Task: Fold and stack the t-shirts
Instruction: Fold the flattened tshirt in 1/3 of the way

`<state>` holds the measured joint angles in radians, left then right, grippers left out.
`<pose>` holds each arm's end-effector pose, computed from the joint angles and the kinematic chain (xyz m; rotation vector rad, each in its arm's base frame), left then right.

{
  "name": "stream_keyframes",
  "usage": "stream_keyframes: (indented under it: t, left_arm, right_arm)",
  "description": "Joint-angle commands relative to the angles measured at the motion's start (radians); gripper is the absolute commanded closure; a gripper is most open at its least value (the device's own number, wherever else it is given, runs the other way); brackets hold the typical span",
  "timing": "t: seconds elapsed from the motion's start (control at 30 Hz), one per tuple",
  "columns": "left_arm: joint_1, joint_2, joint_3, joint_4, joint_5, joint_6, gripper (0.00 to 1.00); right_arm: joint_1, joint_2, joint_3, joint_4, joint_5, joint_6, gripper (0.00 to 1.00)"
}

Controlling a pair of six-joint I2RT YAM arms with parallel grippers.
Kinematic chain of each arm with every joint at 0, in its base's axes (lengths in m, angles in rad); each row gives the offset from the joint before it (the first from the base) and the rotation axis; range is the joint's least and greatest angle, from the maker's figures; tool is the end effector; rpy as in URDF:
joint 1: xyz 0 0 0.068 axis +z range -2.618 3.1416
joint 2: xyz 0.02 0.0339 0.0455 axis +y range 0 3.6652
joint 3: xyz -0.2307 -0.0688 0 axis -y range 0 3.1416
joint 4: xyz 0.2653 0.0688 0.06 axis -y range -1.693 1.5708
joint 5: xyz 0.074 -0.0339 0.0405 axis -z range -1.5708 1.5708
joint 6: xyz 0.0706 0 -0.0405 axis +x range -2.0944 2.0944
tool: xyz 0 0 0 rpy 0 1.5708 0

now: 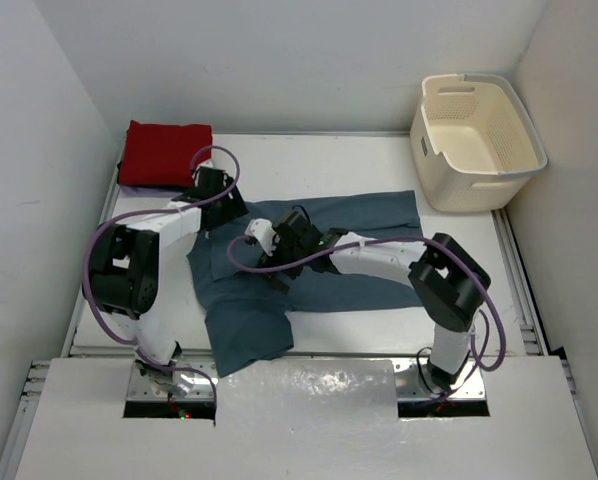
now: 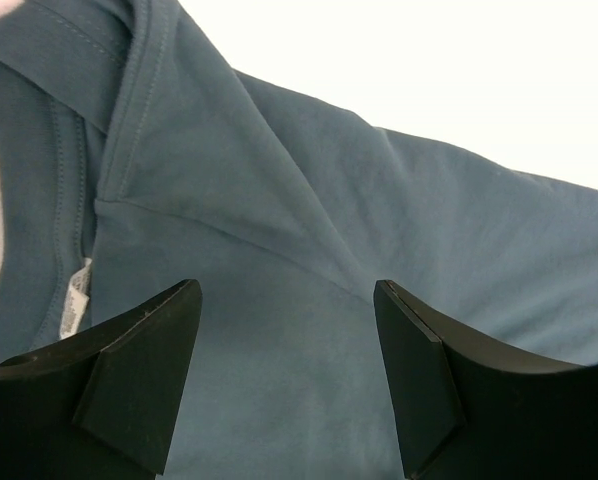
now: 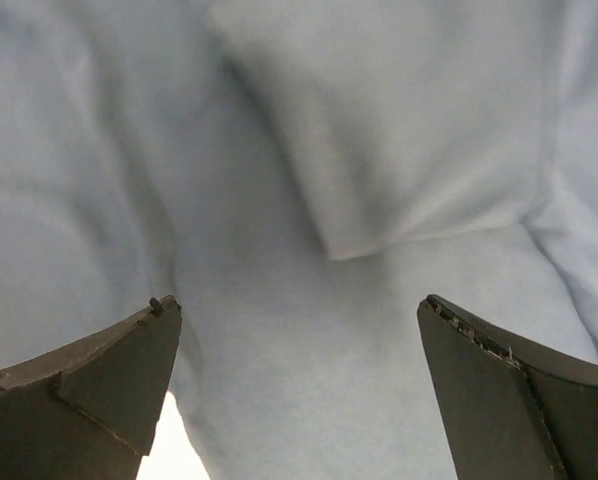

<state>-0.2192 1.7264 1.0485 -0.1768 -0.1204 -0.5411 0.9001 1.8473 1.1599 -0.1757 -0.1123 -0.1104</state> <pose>0.3870 -0.0775 0.1131 -0.4429 2.3865 -0.2011 0.2547 0.3338 0.1039 -1.2491 2.1515 0.4825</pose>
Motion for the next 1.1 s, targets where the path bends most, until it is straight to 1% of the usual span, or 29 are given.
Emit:
stream_keyframes:
  t: [0.0, 0.07, 0.1, 0.13, 0.27, 0.3, 0.33, 0.4, 0.53, 0.6, 0.73, 0.77, 0.83, 0.87, 0.93, 0.97, 1.07]
  left_arm:
    - [-0.003, 0.027, 0.01, 0.046, 0.039, 0.021, 0.32]
    - [-0.003, 0.051, 0.021, 0.054, 0.059, 0.027, 0.32]
    - [-0.003, 0.082, 0.037, 0.057, 0.064, 0.027, 0.32]
    - [-0.003, 0.093, 0.045, 0.056, 0.074, 0.026, 0.32]
    - [-0.005, 0.159, 0.085, 0.056, 0.085, 0.026, 0.32]
    - [-0.005, 0.185, 0.102, 0.051, 0.082, 0.026, 0.32]
    - [-0.005, 0.199, 0.113, 0.048, 0.082, 0.027, 0.32]
    - [-0.005, 0.24, 0.142, 0.043, 0.08, 0.027, 0.32]
    - [-0.005, 0.305, 0.2, 0.033, 0.093, 0.027, 0.33]
    - [-0.005, 0.34, 0.243, 0.022, 0.09, 0.03, 0.33]
    - [-0.003, 0.404, 0.335, -0.01, 0.071, 0.043, 0.33]
    - [-0.003, 0.436, 0.384, -0.024, 0.07, 0.046, 0.33]
    - [-0.002, 0.473, 0.447, -0.05, 0.07, 0.055, 0.33]
    - [-0.002, 0.51, 0.511, -0.082, 0.07, 0.061, 0.33]
    - [0.0, 0.545, 0.576, -0.098, 0.065, 0.066, 0.32]
    - [0.001, 0.552, 0.593, -0.102, 0.064, 0.067, 0.32]
    - [0.009, 0.571, 0.668, -0.144, 0.065, 0.075, 0.31]
  right_arm:
    - [-0.048, -0.068, 0.029, 0.033, 0.126, 0.142, 0.01]
    - [-0.099, -0.085, 0.0, 0.053, 0.117, 0.218, 0.01]
    - [-0.156, -0.1, -0.014, 0.067, 0.117, 0.239, 0.01]
    - [-0.185, -0.105, -0.023, 0.076, 0.117, 0.258, 0.01]
    - [-0.325, -0.103, -0.043, 0.053, 0.14, 0.291, 0.01]
    - [-0.386, -0.1, -0.046, 0.051, 0.146, 0.304, 0.01]
    - [-0.415, -0.094, -0.054, 0.045, 0.146, 0.31, 0.01]
    - [-0.487, -0.083, -0.057, 0.045, 0.163, 0.305, 0.01]
    - [-0.602, -0.01, -0.02, 0.016, 0.157, 0.299, 0.01]
    - [-0.659, 0.061, 0.024, 0.001, 0.157, 0.307, 0.01]
    - [-0.719, 0.165, 0.124, -0.024, 0.165, 0.324, 0.01]
    - [-0.734, 0.202, 0.144, -0.034, 0.155, 0.33, 0.01]
    - [-0.745, 0.236, 0.203, -0.053, 0.119, 0.324, 0.01]
    - [-0.751, 0.272, 0.221, -0.059, 0.118, 0.318, 0.01]
    - [-0.757, 0.309, 0.282, -0.08, 0.118, 0.299, 0.01]
    - [-0.759, 0.341, 0.3, -0.087, 0.122, 0.301, 0.01]
    - [-0.767, 0.371, 0.363, -0.102, 0.117, 0.285, 0.01]
